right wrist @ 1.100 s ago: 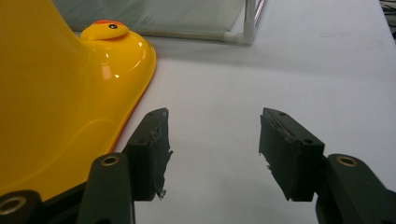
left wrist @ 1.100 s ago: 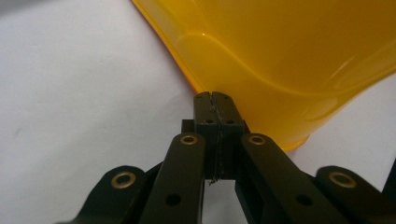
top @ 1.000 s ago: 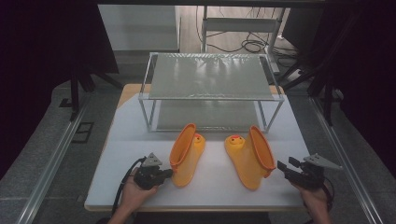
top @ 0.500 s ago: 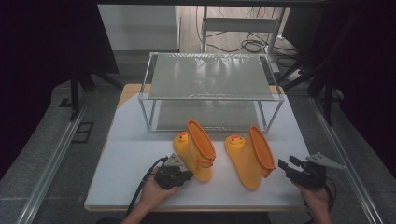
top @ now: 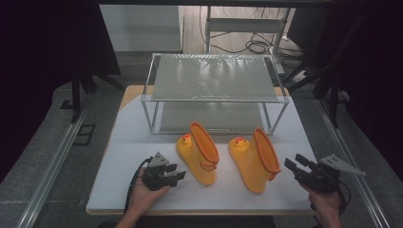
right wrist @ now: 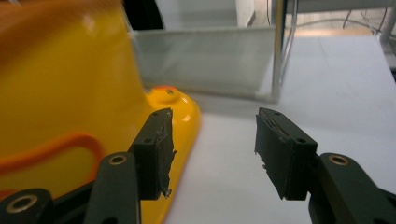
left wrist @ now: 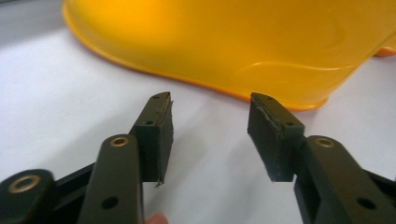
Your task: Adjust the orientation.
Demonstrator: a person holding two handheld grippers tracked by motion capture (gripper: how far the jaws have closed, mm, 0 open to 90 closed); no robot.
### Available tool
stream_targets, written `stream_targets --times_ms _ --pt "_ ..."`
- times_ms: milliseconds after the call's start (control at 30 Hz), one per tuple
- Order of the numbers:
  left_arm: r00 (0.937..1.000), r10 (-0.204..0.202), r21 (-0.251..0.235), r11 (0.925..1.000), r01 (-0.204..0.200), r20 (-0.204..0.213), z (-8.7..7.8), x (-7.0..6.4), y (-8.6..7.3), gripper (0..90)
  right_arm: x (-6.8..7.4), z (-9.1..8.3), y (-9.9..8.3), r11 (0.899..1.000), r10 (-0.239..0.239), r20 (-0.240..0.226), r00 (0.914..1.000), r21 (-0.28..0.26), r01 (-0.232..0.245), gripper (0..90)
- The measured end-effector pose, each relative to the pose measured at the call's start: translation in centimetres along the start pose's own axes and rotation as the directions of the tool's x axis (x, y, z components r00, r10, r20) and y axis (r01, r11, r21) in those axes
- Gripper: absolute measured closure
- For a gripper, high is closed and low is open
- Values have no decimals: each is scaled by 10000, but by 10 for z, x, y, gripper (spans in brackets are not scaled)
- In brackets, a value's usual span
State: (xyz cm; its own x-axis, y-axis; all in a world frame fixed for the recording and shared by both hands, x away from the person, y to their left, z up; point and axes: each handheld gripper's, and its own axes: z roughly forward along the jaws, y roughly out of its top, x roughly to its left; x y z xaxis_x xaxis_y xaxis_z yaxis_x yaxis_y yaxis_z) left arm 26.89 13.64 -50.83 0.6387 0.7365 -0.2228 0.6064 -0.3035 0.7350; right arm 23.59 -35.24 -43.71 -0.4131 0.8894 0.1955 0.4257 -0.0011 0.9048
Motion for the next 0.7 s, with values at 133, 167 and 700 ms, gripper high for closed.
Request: stream_targets --times_ms 133,167,700 --pt "10000 -57 -84 9999 57 6 -2 2 -1 469 16 -18 12 9989 -120 -395 9991 -450 102 463" --pt "10000 -78 -123 9999 78 22 -3 2 0 466 22 -23 16 9981 -162 -512 9986 -604 131 463" --pt "9991 -421 -306 9986 421 -10 -8 9 1 449 125 -42 46 9762 -1828 -2311 9556 -1577 1486 451"
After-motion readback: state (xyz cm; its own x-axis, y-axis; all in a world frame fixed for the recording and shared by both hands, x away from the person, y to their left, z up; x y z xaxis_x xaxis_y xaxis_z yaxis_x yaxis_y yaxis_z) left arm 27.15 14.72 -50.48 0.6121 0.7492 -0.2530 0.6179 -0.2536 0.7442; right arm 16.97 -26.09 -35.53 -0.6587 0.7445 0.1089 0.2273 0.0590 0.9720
